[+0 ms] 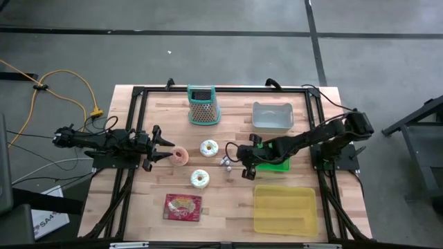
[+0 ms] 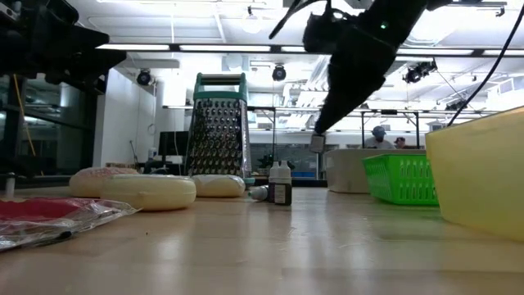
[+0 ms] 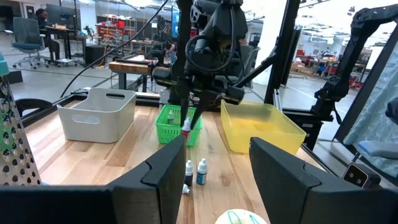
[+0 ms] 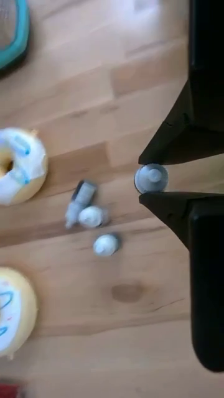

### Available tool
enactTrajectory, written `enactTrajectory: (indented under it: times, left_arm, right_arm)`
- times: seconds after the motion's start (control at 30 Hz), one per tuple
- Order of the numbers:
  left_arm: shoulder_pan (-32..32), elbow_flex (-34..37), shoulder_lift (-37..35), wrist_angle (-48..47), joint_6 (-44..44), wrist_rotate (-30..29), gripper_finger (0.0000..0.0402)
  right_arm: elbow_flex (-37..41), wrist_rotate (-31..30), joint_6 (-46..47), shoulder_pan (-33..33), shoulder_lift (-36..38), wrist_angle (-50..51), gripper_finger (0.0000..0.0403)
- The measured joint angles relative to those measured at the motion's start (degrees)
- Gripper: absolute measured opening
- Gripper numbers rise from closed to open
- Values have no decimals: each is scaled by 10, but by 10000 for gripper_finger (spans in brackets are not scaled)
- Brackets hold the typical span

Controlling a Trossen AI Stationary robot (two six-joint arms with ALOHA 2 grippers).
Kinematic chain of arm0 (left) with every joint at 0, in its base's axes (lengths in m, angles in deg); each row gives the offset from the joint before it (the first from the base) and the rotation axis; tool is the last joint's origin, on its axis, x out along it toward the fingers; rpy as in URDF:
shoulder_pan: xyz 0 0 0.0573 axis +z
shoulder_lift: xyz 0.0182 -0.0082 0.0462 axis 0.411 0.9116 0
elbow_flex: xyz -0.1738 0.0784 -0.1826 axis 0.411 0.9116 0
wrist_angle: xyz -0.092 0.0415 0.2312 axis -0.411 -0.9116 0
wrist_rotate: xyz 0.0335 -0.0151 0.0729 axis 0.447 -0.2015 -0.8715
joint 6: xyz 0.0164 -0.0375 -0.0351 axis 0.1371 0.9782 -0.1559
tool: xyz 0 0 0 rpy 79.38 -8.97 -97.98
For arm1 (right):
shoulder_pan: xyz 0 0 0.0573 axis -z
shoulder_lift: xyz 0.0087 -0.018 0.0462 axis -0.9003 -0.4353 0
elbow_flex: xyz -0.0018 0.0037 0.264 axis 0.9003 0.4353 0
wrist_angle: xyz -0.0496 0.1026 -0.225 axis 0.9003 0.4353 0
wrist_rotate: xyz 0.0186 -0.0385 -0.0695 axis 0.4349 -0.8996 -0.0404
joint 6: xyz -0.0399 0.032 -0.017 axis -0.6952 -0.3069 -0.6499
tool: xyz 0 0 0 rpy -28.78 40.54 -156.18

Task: Pick & Place Food Item
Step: Put the red food coloring bottle into the green bin

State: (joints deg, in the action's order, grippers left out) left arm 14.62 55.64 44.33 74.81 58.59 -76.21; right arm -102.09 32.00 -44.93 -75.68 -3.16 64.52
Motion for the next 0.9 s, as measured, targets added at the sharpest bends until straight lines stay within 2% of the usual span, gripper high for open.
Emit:
enactTrajectory:
  times: [0.3, 0.63, 0.9]
  left_arm:
    - [0, 0, 0, 0, 0, 0, 170]
    - [0, 0, 0, 0, 0, 0, 170]
    - [0, 0, 0, 0, 0, 0, 170]
  right_arm:
    - [4, -27, 39, -5, 89, 82, 52]
    - [114, -55, 151, -39, 186, 105, 53]
    - [188, -79, 231, -66, 232, 114, 53]
